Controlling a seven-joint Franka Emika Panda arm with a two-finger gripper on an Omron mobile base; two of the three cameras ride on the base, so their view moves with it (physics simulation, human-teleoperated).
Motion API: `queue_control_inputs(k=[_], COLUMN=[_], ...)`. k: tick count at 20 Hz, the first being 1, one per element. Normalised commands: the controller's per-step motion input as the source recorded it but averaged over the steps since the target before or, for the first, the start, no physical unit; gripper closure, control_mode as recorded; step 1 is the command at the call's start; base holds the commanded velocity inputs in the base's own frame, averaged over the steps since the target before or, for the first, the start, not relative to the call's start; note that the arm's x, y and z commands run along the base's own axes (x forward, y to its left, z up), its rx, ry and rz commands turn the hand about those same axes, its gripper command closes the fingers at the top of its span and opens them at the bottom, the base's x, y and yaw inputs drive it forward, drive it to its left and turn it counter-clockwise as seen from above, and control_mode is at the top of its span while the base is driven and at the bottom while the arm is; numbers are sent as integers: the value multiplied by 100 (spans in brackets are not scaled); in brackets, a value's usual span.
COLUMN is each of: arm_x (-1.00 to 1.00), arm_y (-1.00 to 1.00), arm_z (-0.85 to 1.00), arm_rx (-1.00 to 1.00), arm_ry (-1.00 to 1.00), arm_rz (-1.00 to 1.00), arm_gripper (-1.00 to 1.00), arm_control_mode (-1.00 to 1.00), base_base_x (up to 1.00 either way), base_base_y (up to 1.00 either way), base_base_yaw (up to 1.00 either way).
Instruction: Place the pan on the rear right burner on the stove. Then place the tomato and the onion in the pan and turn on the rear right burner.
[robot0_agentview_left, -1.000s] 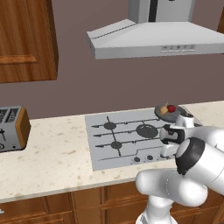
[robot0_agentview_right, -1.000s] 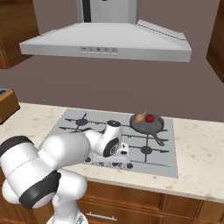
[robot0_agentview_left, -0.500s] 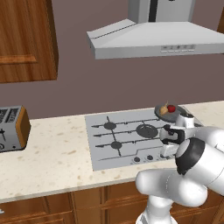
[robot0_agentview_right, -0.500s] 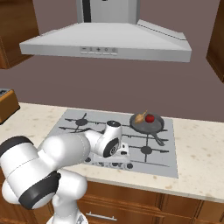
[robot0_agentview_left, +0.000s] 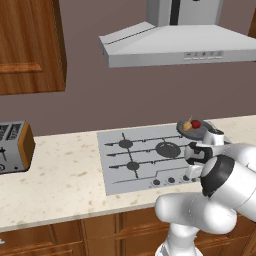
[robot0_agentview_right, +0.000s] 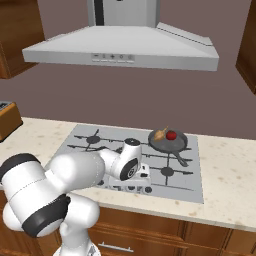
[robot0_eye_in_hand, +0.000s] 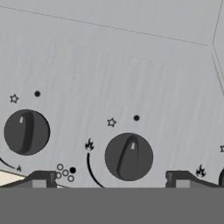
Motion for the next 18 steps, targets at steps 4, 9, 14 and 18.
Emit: queue_control_inputs(k=[4,9,14,18], arm_x=[4,6,13,17], arm_y=[0,0,0,0], arm_z=[0,0,0,0], arm_rx=[1,0,0,0], arm_ry=[0,0,0,0], arm_rz=[0,0,0,0], arm_gripper=[-100,-100,-100,-100], arm_control_mode=[-100,-100,-100,-100], base_base_x=[0,0,0,0], base_base_y=[0,0,0,0], base_base_yaw=[0,0,0,0])
